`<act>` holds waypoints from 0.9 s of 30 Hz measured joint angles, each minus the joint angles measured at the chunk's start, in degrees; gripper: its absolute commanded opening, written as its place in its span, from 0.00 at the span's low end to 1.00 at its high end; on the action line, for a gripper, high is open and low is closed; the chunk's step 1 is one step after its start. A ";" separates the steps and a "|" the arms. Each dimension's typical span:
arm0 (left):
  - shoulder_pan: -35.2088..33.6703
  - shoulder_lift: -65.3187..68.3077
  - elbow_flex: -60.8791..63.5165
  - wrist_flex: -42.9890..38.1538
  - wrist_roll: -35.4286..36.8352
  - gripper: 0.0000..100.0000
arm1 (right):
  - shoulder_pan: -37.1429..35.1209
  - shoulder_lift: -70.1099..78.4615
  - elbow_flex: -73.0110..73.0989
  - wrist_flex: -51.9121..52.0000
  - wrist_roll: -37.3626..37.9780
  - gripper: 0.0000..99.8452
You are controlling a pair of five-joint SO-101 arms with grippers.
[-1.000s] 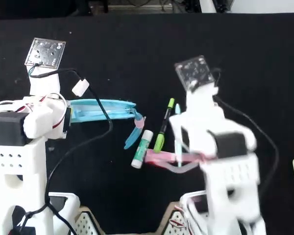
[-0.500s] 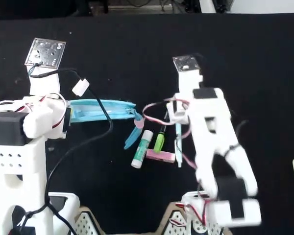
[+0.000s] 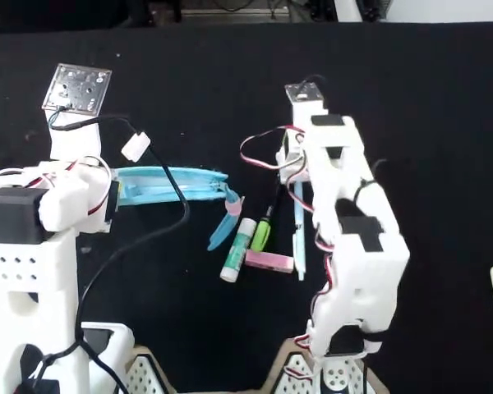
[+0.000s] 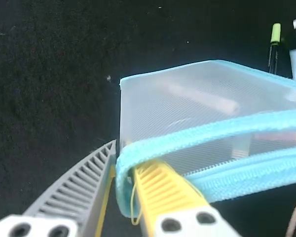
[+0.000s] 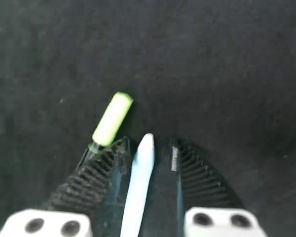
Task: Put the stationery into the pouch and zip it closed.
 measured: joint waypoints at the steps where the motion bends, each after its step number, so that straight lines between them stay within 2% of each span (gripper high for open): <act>1: 0.00 0.00 0.00 0.00 -1.14 0.03 | 0.26 1.05 -1.05 0.09 0.00 0.13; 3: 0.00 0.00 0.00 0.00 -2.99 0.03 | 0.62 2.73 -2.64 0.26 0.00 0.13; 7: 0.00 0.00 0.00 0.00 -3.16 0.03 | 1.05 4.84 -6.68 4.31 0.00 0.01; 16: 0.00 0.00 0.00 0.00 -2.29 0.03 | 1.76 5.63 -12.48 19.25 3.52 0.01; 20: 0.00 0.00 0.00 0.00 -2.29 0.03 | 2.11 5.71 -13.19 20.31 5.54 0.01; 23: 0.00 0.00 0.00 0.00 -2.29 0.03 | 4.48 5.71 -15.21 18.02 10.81 0.01; 27: 0.00 0.00 0.00 0.00 -2.29 0.03 | 6.77 5.71 -15.82 16.88 15.47 0.10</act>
